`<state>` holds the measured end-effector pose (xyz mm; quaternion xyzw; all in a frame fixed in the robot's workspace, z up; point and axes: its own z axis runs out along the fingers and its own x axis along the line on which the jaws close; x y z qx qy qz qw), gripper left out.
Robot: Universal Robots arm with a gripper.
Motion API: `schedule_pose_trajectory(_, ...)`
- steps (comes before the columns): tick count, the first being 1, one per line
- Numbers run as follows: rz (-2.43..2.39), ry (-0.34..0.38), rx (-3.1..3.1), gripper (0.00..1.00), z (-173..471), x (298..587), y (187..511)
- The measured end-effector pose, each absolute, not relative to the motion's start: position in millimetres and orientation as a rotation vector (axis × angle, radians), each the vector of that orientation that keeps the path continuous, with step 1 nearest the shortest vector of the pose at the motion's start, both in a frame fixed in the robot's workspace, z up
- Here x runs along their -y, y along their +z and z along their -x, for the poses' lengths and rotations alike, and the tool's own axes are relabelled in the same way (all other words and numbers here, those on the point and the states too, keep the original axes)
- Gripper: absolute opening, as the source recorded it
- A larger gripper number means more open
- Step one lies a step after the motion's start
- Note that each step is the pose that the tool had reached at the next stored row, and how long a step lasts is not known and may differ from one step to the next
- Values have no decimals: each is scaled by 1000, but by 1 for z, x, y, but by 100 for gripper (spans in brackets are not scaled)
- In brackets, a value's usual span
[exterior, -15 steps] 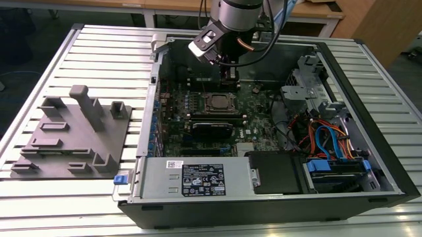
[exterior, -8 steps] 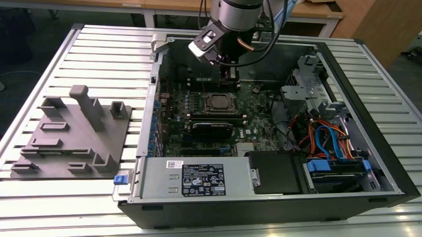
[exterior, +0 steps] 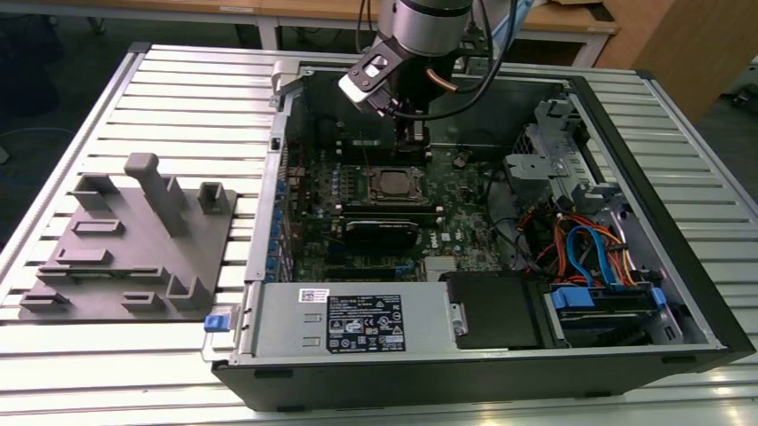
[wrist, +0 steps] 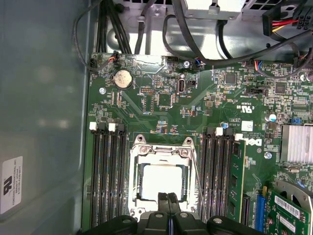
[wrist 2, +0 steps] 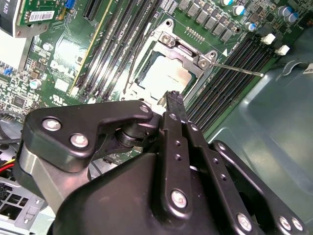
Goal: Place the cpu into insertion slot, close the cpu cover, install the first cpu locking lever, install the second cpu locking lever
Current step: 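Install the first cpu locking lever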
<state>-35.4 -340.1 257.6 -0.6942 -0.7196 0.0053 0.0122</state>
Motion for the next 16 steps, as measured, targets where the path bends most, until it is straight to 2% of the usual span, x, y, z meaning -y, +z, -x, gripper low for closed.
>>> schedule_pose_trajectory(16,2155,17,2252,11,35,340,258)
